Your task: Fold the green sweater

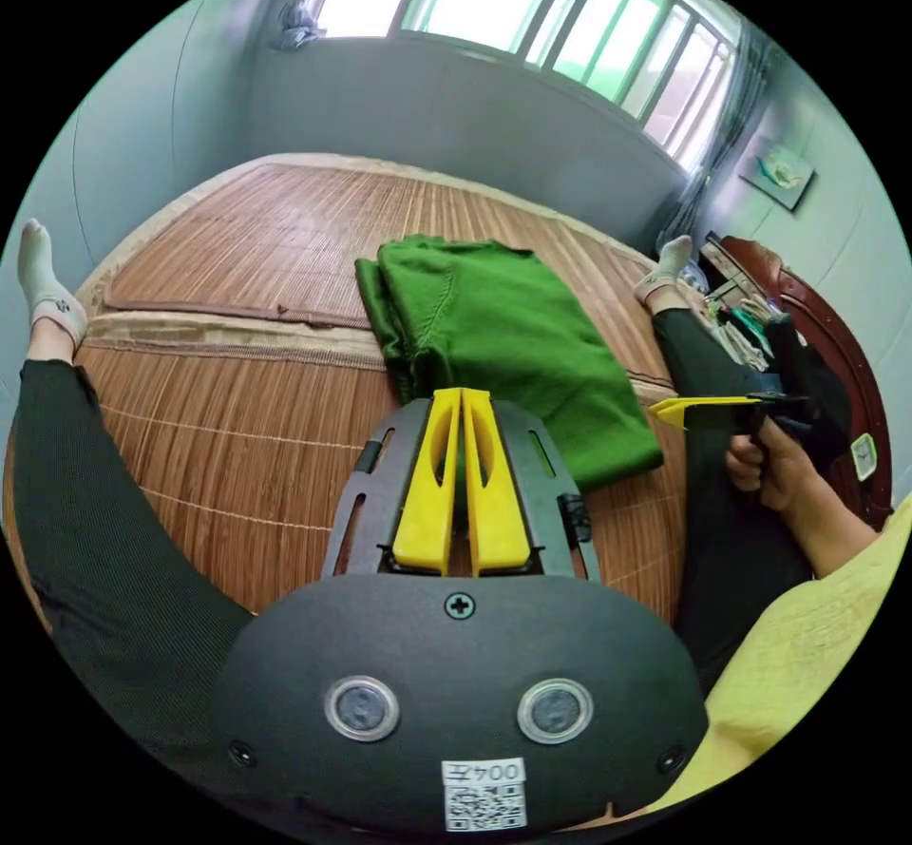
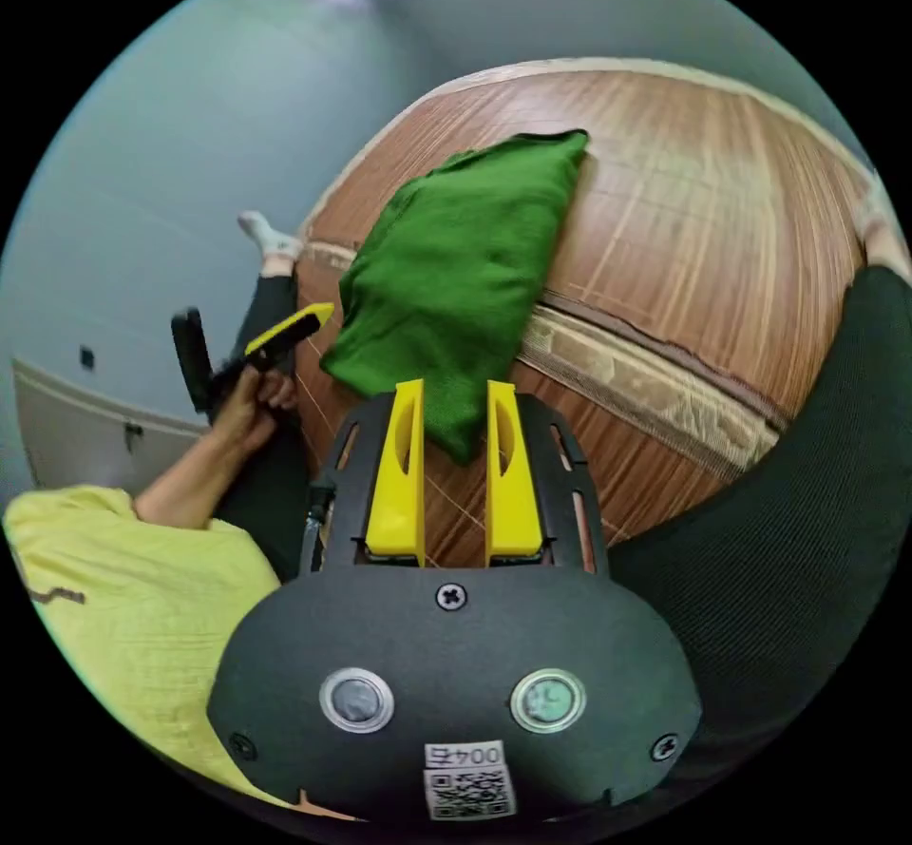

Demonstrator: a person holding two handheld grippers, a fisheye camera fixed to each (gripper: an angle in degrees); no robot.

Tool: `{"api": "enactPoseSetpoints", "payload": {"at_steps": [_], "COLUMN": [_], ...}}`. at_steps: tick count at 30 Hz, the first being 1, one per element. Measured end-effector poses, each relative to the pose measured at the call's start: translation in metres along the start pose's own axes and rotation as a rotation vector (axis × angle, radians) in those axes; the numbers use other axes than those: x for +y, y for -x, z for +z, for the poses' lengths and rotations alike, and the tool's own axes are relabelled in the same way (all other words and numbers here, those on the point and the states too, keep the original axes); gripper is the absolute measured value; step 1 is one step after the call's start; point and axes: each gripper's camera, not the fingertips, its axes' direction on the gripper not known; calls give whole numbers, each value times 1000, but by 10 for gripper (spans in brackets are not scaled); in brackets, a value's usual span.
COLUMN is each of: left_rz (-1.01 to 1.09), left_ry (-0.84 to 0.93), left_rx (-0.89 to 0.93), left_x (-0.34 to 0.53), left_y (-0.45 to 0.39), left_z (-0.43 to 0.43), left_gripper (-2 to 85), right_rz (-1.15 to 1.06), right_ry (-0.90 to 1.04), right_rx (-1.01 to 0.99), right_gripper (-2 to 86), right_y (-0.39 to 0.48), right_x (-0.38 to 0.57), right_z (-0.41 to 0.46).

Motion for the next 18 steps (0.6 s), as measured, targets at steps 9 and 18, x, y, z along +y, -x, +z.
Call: {"api": "enactPoseSetpoints", "payload": {"at_steps": [9, 18], "left_rz": [-253, -695], "left_ry": [-26, 27], "left_rx": [360, 688], "left_x": [32, 67], "left_y": [49, 116], "left_z": [-12, 12], "left_gripper": [61, 180], "right_rz": [273, 294], "right_ry": [77, 90], "right_rx": [-278, -401], "right_gripper": [127, 51], "right_y": [-78, -102], "right_x": [-4, -22], "right_z": [8, 24]}}
